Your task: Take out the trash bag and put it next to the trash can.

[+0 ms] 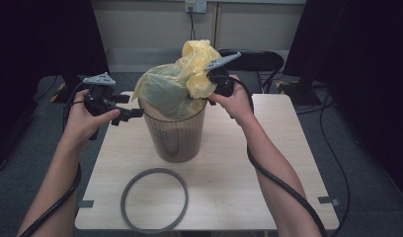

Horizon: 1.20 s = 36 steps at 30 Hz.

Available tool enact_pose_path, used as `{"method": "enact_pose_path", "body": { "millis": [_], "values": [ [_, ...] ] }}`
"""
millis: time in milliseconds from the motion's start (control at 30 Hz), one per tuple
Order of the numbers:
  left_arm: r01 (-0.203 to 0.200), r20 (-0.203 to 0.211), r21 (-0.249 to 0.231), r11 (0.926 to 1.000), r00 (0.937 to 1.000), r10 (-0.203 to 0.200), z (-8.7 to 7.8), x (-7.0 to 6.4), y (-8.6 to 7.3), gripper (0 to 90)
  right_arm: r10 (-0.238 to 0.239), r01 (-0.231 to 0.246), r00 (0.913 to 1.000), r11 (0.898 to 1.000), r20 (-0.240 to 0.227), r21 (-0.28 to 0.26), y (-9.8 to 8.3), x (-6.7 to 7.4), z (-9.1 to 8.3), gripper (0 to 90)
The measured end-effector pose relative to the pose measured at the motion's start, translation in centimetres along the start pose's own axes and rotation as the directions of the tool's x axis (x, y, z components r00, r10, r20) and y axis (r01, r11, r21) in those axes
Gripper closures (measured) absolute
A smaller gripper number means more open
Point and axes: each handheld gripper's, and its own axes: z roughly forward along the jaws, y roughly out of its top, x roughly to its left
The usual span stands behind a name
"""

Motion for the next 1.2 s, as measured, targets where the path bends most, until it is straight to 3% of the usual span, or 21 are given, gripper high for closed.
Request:
{"method": "enact_pose_path", "body": {
  "millis": [400, 500, 1200],
  "values": [
    [-0.011, 0.004, 0.042, 0.9991, 0.9999, 0.01, 0.1, -0.2, -1.0, 17.6, 0.0, 0.0, 0.9999, 1.0, 0.01, 0.003, -0.2, -0.1, -0.3, 86.0],
    [-0.012, 0.016, 0.068, 0.9976, 0.9998, 0.011, 0.3, -0.4, -1.3, 17.5, 0.005, -0.005, 0.9999, 1.0, 0.014, -0.008, -0.2, -0.2, -0.5, 86.0],
    [0.002, 0.021, 0.104, 0.9946, 0.9998, -0.005, 1.6, -0.4, -3.0, 17.7, -0.007, 0.012, 0.9982, 0.996, 0.06, -0.085, 0.3, 0.0, -2.1, 86.2]
  ]
}}
